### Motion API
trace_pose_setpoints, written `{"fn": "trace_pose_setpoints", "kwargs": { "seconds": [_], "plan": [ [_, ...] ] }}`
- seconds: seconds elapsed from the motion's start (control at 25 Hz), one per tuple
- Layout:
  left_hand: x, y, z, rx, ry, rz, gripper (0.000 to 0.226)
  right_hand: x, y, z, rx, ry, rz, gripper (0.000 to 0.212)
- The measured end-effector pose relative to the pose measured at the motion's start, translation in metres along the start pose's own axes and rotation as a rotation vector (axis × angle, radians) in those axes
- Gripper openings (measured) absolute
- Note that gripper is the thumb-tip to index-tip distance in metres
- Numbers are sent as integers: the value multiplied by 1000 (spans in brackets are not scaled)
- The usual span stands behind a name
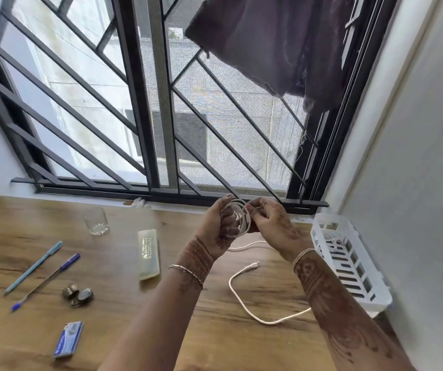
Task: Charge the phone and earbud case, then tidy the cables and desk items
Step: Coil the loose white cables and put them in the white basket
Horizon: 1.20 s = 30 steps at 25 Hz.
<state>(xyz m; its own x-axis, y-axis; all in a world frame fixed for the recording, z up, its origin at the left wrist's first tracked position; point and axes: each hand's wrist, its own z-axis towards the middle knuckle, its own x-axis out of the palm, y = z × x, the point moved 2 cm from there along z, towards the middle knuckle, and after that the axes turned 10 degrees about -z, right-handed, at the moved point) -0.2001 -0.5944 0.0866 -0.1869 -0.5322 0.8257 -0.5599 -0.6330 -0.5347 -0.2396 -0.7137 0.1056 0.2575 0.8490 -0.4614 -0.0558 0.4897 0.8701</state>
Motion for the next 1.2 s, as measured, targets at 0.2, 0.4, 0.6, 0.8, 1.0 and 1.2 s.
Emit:
{"fn": "trace_pose_setpoints", "kwargs": {
  "seconds": [0.2,0.4,0.6,0.8,1.0,1.2],
  "plan": [
    [-2,0,-1,-23,25,-18,55,4,-7,-7,84,112,309,10],
    [0,4,1,-19,26,0,55,7,-14,-8,75,25,179,12],
    [-1,3,0,11,-24,111,57,11,-11,-12,144,41,258,12],
    [-1,2,-1,9,-71,156,53,14,-12,-16,250,71,356,14],
    [3,2,0,19,-105,150,58,20,-15,-17,313,51,520,11],
    [5,3,3,121,-259,176,48,20,-15,-15,344,43,622,9]
  ]
}}
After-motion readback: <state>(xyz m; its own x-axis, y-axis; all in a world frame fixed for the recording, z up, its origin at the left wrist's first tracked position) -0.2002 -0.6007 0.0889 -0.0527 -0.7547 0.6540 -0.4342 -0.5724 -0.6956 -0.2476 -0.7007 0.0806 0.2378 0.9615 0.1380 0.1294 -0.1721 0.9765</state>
